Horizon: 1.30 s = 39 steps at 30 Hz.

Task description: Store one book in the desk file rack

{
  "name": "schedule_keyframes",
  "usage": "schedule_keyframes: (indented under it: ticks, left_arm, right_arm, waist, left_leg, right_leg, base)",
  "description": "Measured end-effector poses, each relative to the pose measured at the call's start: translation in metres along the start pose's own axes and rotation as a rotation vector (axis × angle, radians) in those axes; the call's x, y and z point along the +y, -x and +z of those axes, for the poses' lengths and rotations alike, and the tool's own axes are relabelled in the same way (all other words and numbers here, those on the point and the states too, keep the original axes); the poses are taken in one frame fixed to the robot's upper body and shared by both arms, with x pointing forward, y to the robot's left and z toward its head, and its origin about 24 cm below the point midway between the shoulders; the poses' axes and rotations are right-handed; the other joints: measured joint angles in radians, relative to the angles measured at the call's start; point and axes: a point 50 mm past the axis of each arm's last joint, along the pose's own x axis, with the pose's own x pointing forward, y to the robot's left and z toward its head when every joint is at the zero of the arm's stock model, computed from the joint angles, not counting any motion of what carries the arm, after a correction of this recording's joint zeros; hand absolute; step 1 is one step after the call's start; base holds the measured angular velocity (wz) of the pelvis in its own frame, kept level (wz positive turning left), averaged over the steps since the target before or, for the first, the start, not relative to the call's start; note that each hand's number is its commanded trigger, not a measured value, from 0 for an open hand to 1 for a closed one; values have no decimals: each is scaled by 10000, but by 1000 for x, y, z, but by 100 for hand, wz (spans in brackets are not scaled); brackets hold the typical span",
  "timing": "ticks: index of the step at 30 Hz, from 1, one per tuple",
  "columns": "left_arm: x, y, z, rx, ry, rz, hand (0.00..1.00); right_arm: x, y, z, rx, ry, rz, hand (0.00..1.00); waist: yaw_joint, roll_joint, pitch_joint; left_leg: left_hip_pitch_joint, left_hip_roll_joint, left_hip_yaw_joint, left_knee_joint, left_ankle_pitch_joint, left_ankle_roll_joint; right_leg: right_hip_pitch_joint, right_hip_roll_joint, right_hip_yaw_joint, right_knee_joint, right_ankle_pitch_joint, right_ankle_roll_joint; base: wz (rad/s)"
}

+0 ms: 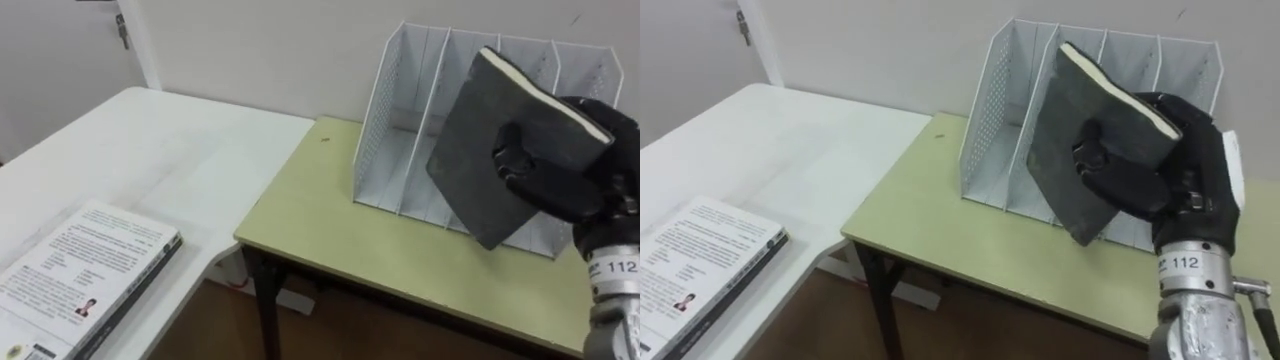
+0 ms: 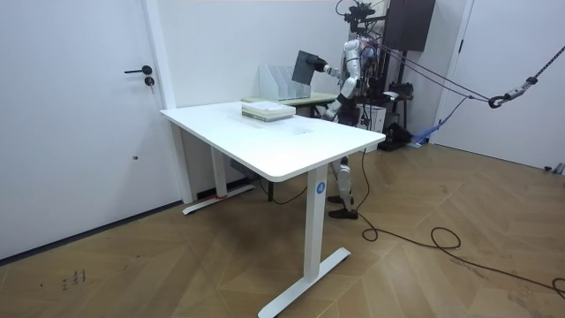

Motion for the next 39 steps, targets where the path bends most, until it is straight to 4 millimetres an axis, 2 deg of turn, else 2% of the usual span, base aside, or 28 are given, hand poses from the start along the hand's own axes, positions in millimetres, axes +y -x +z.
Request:
schedule_keyframes:
  ticks: [2,8,12,19,22,26,33,39]
  left_arm:
    - [2,2,-12,358,226,302,0]
    - [13,2,-27,681,818,1456,0]
    - [20,6,-36,1037,954,2226,0]
    - [26,15,-51,1900,633,3020,0]
    - [31,19,-54,2002,882,3439,0]
    - [35,22,-57,2109,1159,3756,0]
    - [37,23,-58,2178,1406,3932,0]
    - [35,23,-60,2298,1575,3922,0]
  right_arm:
    - [-4,-6,6,-325,-50,-454,100]
    - [-13,-14,18,-1065,-92,-1505,100]
    - [-17,-14,19,-1144,-49,-1872,100]
    - [-20,-14,19,-1116,8,-2121,100]
    - [-21,-15,15,-960,111,-2156,100]
    - [-25,-19,11,-762,185,-2355,100]
    - [-27,-30,13,-887,340,-2594,100]
    - [-35,-32,13,-871,365,-3133,100]
  waist:
    - [28,-13,5]
    - [67,45,-30]
    - [65,-6,-4]
    - [102,-108,-33]
    - [249,-241,-51]
    - [296,-394,-26]
    - [298,-389,-21]
    - [305,-276,-20]
  left_leg:
    - [-10,8,-4,1,0,0]
    - [-55,26,-2,-91,1,4]
    - [-58,27,2,-123,1,4]
    - [-127,35,-4,-121,3,5]
    - [-120,48,-11,-122,4,5]
    - [-109,53,-46,-120,3,5]
    - [-128,56,-101,-122,3,5]
    - [-128,56,-144,-134,3,5]
  right_leg:
    - [51,1,-6,-144,65,10]
    - [75,32,-17,-372,189,40]
    - [76,36,-12,-402,185,35]
    - [66,36,-29,-536,210,26]
    - [95,33,-59,-562,217,14]
    - [217,-4,-208,-726,263,15]
    - [250,-17,-300,-742,262,16]
    - [276,-19,-320,-789,262,15]
  base:
    - [0]
    - [2]
    - [0]
    - [0]
    - [1]
    - [10]
    - [5]
    - [0]
